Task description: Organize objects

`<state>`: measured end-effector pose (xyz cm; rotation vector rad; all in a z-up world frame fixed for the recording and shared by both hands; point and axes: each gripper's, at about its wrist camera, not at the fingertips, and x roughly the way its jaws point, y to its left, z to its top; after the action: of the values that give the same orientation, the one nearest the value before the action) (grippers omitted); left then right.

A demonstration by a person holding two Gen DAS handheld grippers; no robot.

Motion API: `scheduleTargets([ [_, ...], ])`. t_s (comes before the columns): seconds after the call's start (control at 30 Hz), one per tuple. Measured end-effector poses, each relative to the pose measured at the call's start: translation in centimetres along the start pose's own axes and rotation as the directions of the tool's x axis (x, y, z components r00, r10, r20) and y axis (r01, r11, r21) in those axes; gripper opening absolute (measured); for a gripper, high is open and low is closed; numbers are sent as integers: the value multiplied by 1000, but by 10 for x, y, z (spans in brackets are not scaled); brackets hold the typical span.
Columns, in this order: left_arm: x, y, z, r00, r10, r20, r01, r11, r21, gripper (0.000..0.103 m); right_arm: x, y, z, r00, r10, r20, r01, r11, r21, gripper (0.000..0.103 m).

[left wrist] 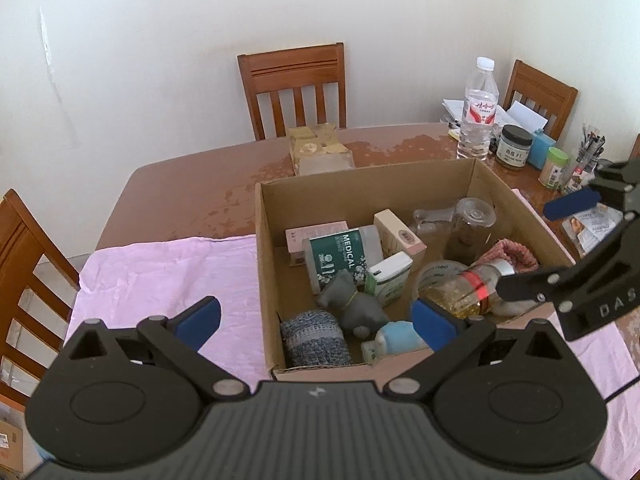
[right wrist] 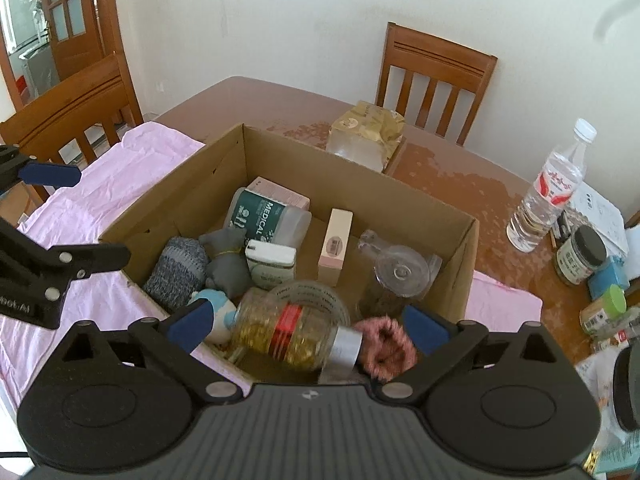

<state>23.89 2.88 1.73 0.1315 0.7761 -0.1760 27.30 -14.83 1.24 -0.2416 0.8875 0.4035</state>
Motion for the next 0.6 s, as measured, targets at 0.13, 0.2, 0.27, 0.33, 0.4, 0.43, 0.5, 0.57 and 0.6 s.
scheduleTargets([
  [0.13,1,-5,1,1000,-12,-15,11,1000,-18,102,-6,-5,-7,1000,-11,-11,12,999,43,103],
  [0.2,2,-8,2,1000,-15,-27,14,999,-35,102,-9,-8,-10,1000,-13,-21,14,997,78,103],
  [0.27,2,-11,1,999,-16,-39,13,998,-57,102,-13,-12,-13,1000,-14,-28,17,993,114,103],
  [0.33,4,-14,1,998,-17,-60,11,996,-85,102,-15,-15,-16,999,-21,-44,27,989,148,103],
  [0.4,6,-17,0,996,-17,-86,7,994,-111,102,-17,-17,-19,997,-38,-65,49,982,181,103],
  [0.43,8,-19,-2,995,-14,-101,1,992,-127,102,-17,-19,-21,996,-48,-76,63,977,202,103],
  [0.5,10,-22,-5,992,-13,-124,-6,988,-153,102,-16,-23,-26,993,-61,-104,85,964,253,103],
  [0.57,10,-25,-10,989,-4,-148,-21,986,-168,102,-16,-26,-33,991,-53,-120,88,948,305,103],
  [0.6,11,-26,-12,987,-2,-162,-27,984,-175,102,-15,-27,-37,990,-52,-128,92,940,329,103],
])
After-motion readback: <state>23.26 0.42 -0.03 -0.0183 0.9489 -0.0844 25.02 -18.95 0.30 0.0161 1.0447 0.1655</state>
